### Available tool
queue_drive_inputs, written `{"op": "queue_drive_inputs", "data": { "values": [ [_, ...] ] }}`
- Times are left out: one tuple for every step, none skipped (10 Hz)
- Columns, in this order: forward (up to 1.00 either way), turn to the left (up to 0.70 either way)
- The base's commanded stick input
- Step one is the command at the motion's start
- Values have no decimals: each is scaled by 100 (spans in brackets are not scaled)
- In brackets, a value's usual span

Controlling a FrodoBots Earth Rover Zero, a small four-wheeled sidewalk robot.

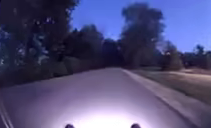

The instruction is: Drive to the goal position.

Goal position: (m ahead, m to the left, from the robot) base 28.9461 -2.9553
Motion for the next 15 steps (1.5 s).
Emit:
{"op": "queue_drive_inputs", "data": {
  "values": [
    [100, 0],
    [100, 0],
    [100, 0],
    [100, 0],
    [100, 0],
    [100, 0],
    [100, 0],
    [100, 0],
    [100, 0],
    [100, 0],
    [100, 0],
    [100, 0],
    [100, 0],
    [100, 0],
    [100, 0]
  ]
}}
